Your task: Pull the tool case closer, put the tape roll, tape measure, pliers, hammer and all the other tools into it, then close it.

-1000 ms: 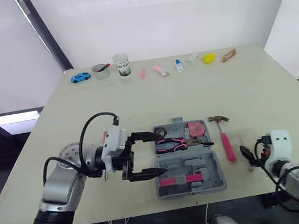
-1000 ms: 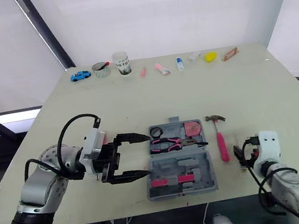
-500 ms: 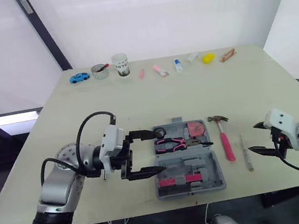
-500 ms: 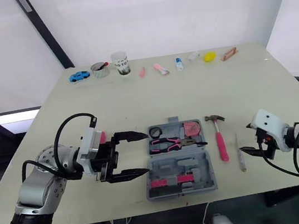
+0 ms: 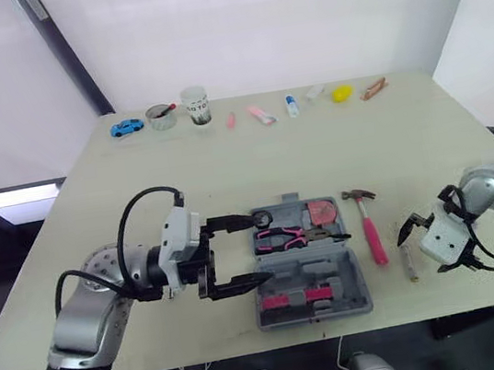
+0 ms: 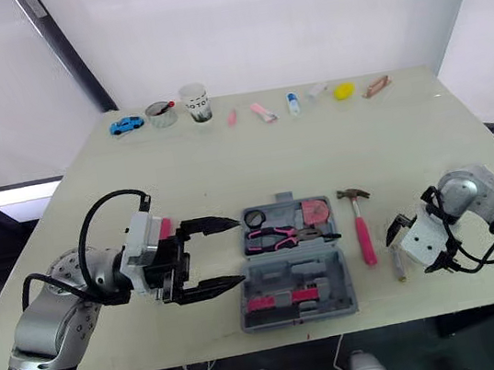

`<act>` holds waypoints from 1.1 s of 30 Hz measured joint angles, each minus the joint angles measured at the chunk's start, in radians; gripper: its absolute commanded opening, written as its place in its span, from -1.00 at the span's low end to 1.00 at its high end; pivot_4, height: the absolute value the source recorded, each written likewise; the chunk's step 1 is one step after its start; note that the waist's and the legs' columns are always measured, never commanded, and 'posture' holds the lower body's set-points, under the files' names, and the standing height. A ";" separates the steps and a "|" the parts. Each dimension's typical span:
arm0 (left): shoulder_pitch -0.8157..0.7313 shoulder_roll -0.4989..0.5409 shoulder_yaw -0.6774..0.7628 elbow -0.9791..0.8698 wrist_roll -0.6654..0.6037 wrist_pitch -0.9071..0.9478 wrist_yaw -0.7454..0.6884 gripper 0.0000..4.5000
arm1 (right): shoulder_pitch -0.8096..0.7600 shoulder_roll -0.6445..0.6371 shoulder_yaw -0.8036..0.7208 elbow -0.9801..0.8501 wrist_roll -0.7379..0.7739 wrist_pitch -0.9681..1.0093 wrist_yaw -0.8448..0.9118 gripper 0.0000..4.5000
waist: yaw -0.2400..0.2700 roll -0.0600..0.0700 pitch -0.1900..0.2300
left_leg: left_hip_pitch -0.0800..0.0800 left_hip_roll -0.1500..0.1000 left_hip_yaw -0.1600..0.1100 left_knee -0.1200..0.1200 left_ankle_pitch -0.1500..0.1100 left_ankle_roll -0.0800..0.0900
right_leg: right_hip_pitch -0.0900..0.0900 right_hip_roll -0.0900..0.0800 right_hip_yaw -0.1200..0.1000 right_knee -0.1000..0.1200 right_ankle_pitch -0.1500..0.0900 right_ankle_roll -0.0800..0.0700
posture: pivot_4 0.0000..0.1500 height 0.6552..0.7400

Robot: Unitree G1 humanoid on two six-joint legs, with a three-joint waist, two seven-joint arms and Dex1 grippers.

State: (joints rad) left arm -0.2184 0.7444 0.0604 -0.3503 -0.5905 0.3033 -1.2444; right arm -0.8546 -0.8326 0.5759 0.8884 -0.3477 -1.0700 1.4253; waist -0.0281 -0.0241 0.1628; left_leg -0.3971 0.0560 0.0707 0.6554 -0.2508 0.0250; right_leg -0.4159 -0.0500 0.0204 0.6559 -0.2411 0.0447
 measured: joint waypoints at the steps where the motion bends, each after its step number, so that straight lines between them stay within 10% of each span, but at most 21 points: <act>1: 0.011 0.005 0.009 -0.011 -0.002 0.008 0.008 1.00 | -0.028 0.019 0.020 0.042 -0.045 -0.040 -0.031 0.99 | -0.001 0.000 0.000 | 0.000 0.000 0.000 0.000 0.000 0.000 | 0.000 0.000 0.000 0.001 0.000 0.000 | 1.00 1.00; 5: 0.038 0.013 0.017 -0.034 -0.004 0.018 0.022 1.00 | -0.084 0.062 0.074 0.130 -0.150 -0.103 -0.114 0.99 | -0.004 0.001 0.001 | 0.000 0.000 0.000 0.003 0.000 0.000 | 0.000 0.000 0.000 0.002 0.000 0.000 | 1.00 1.00; 9: 0.056 0.017 0.026 -0.039 -0.012 0.019 0.029 1.00 | -0.126 0.081 0.114 0.179 -0.247 -0.135 -0.199 0.58 | -0.007 0.001 0.001 | 0.000 0.000 0.000 0.006 0.000 0.000 | 0.001 0.000 0.000 0.004 -0.001 -0.003 | 1.00 1.00; 18: 0.067 0.024 0.038 -0.045 -0.021 0.017 0.031 1.00 | -0.158 0.083 0.154 0.231 -0.367 -0.146 -0.345 -0.98 | -0.015 -0.002 0.001 | 0.005 0.001 0.000 0.014 0.000 0.000 | 0.006 0.000 0.001 0.007 0.003 -0.004 | 1.00 1.00; 27: 0.065 0.009 0.022 -0.045 -0.021 0.012 0.028 1.00 | -0.148 0.091 0.120 0.266 -0.288 -0.089 -0.279 -1.00 | -0.015 -0.004 0.001 | 0.005 0.001 0.001 0.014 0.000 0.000 | 0.006 0.000 0.002 0.007 0.003 -0.005 | 1.00 1.00; 33: 0.065 0.004 0.012 -0.044 -0.021 -0.003 0.028 1.00 | 0.063 0.072 -0.154 -0.015 0.177 0.525 0.104 -1.00 | -0.007 -0.001 0.003 | 0.001 0.002 -0.001 0.013 0.000 0.000 | 0.005 0.000 0.001 0.006 0.005 -0.001 | 1.00 1.00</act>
State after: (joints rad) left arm -0.1535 0.7482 0.0723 -0.3940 -0.6115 0.3004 -1.2168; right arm -0.7920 -0.7601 0.4215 0.8734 -0.1709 -0.5446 1.5288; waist -0.0349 -0.0249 0.1659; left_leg -0.3957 0.0575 0.0698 0.6686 -0.2507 0.0252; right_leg -0.4112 -0.0497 0.0211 0.6624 -0.2361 0.0438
